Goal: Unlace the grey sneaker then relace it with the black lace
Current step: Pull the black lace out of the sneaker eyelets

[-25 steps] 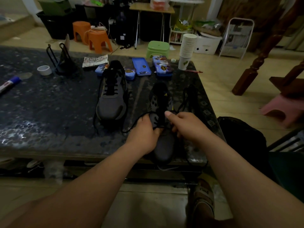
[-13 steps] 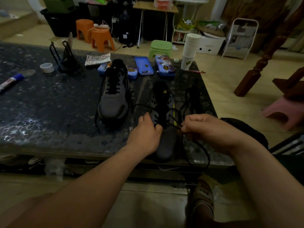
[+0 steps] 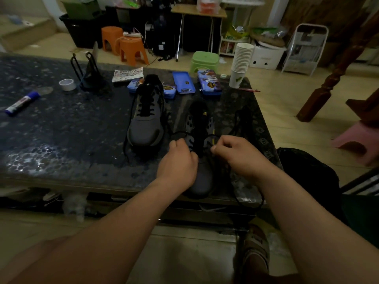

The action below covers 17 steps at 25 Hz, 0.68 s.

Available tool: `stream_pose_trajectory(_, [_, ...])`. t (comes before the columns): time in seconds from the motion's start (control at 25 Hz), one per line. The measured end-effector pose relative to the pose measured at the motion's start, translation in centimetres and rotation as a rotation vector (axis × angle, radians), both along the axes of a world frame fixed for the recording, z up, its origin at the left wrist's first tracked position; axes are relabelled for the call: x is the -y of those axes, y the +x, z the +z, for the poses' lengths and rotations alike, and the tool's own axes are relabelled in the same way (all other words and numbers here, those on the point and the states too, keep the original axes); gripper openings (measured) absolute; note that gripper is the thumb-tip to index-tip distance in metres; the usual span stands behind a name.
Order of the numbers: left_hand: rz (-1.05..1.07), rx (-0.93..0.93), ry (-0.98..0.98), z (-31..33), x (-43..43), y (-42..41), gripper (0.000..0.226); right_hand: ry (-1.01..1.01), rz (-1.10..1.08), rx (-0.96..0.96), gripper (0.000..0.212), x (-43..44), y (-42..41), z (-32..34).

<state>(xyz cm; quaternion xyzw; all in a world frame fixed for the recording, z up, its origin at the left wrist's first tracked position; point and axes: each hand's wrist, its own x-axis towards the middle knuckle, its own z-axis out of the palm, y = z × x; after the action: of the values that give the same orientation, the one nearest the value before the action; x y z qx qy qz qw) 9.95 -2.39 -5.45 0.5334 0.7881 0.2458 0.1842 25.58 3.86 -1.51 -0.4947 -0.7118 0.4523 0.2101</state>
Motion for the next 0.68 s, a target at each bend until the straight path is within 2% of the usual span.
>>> stream_pose_trajectory(0.12, [-0.009, 0.003, 0.008, -0.8, 0.3, -1.9, 0.030, -0.163, 0.181, -0.085, 0.025, 1.8, 1.6, 1.7])
stream_pose_trajectory(0.2, [-0.053, -0.022, 0.008, -1.4, 0.5, -2.8, 0.048, -0.264, 0.266, 0.003, 0.025, 2.2, 2.5, 2.6])
stream_pose_trajectory(0.28, [-0.069, -0.025, 0.005, -1.8, 0.4, -3.0, 0.057, -0.195, 0.170, 0.176, 0.038, 1.9, 2.1, 2.4])
stream_pose_trajectory(0.36, [-0.072, -0.029, 0.001, -1.9, 0.3, -3.0, 0.060, -0.018, -0.013, 0.309, 0.051, 0.6, 0.5, 1.1])
stream_pose_trajectory(0.44, [-0.070, -0.040, -0.001, -1.8, 0.2, -2.8, 0.062, 0.083, -0.067, 0.291, 0.055, -0.4, -1.7, -0.2])
stream_pose_trajectory(0.56, [-0.074, -0.050, 0.011, -1.8, 0.1, -2.6, 0.061, 0.168, -0.005, 0.233, 0.040, -1.2, -3.5, -1.2])
stream_pose_trajectory(0.68, [-0.069, -0.022, 0.013, -2.1, 0.0, -2.8, 0.058, 0.047, 0.113, 0.125, 0.031, -0.5, -1.9, 0.4])
